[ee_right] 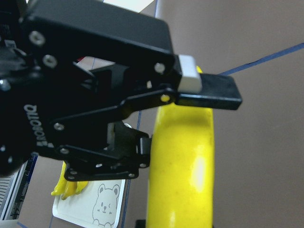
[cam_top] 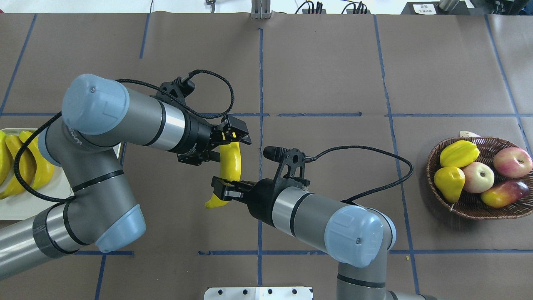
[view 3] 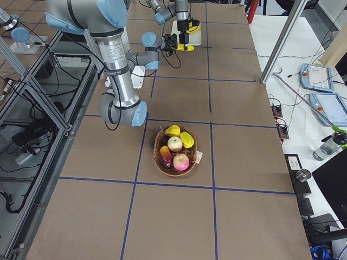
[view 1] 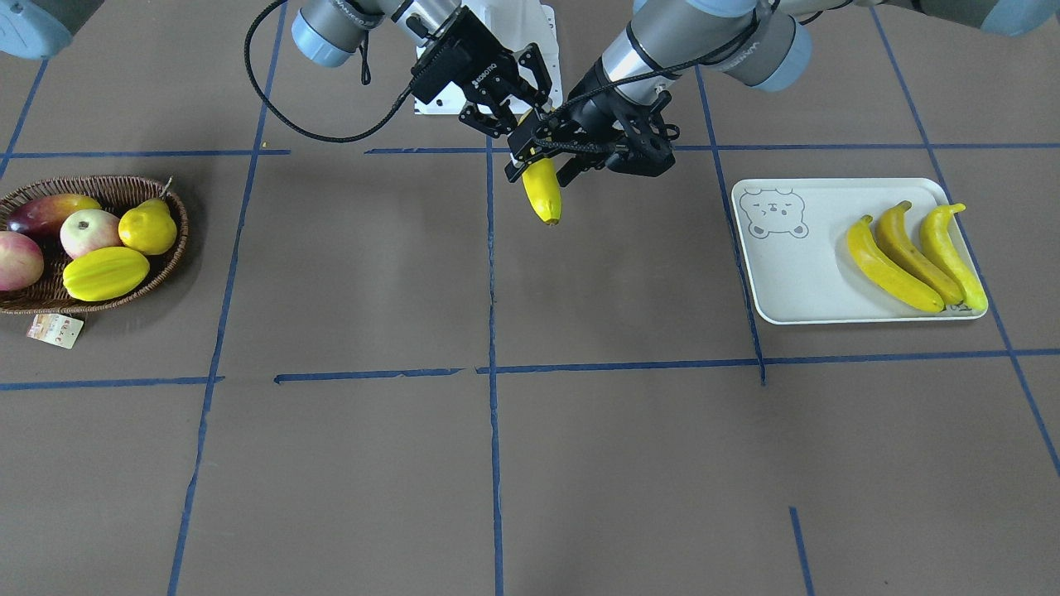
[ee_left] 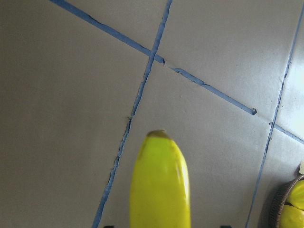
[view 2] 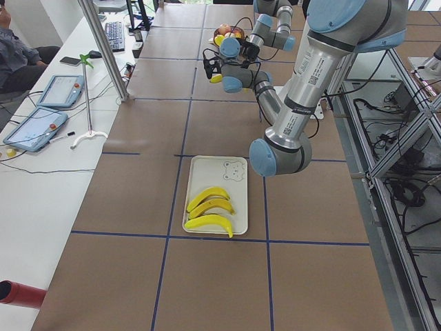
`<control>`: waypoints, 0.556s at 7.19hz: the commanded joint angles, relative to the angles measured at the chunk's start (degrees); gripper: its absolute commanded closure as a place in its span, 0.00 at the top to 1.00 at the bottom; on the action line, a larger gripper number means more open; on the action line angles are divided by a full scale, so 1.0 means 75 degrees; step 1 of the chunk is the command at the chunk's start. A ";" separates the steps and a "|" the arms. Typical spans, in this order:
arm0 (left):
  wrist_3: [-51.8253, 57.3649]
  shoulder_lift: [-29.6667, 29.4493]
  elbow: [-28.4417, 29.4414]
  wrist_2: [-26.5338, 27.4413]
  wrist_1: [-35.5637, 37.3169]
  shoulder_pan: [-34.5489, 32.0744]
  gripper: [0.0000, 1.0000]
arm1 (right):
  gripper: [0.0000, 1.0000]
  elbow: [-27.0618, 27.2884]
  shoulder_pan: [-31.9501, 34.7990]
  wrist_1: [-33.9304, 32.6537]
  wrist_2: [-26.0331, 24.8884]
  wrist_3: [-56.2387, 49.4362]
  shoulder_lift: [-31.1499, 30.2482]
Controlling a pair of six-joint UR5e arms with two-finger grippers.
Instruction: Transfer all bananas from basket to plate
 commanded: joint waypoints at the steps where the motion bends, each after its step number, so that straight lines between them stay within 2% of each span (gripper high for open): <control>1: -0.0029 0.0026 -0.0037 0.0042 0.0010 0.0006 0.12 | 0.11 0.0000 -0.0004 0.0000 0.0001 0.0011 -0.0001; 2: -0.0005 0.0049 -0.0049 0.0066 0.0022 -0.0017 0.00 | 0.29 0.0035 -0.0004 0.0012 0.0013 0.0046 -0.0001; 3: 0.0030 0.0084 -0.0107 0.0112 0.0045 -0.0052 0.00 | 0.79 0.0047 -0.0004 0.0012 0.0013 0.0047 -0.0012; 4: 0.0030 0.0108 -0.0085 0.0136 0.0057 -0.0064 0.00 | 0.99 0.0058 0.0007 0.0000 0.0013 0.0035 -0.0024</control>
